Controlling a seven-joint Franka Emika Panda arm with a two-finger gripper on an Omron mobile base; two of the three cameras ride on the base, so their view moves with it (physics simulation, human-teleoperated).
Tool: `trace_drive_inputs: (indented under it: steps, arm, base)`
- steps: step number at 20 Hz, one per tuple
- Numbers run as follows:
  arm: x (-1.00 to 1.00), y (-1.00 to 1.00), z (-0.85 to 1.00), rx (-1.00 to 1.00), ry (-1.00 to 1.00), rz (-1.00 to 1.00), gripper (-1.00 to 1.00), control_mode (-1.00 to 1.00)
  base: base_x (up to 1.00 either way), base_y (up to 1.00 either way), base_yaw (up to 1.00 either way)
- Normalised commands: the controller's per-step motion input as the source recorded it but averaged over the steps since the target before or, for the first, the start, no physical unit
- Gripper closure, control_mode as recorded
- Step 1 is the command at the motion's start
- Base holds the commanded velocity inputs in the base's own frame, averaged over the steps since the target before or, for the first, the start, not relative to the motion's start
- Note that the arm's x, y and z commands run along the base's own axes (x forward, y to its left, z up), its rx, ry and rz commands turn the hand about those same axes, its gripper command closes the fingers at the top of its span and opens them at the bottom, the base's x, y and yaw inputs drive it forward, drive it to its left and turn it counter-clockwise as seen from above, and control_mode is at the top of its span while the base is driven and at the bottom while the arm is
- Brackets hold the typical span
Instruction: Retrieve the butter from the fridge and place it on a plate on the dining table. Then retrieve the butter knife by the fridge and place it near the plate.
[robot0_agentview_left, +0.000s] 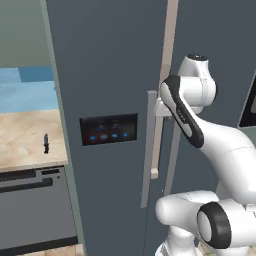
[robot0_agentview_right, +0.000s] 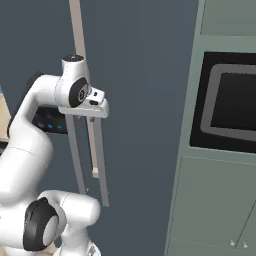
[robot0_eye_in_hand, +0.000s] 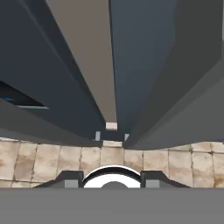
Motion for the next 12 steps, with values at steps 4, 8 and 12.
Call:
trace_drive_inputs:
  steps: [4,8,12]
  arm:
    - [-0.44,-0.05,-0.04,0.00,-0.12,-0.01,-1.00,-1.00]
    - [-0.33,0.00,-0.12,-0.02,-0.09,0.00,-1.00,1.00]
    - [0.00,0.00,0.00,0.00,0.00,0.00,-1.00,1.00]
  base:
    - [0.00,0.00,0.00]
    - [-0.16,0.00,0.00]
    - [-0.54,0.00,0.00]
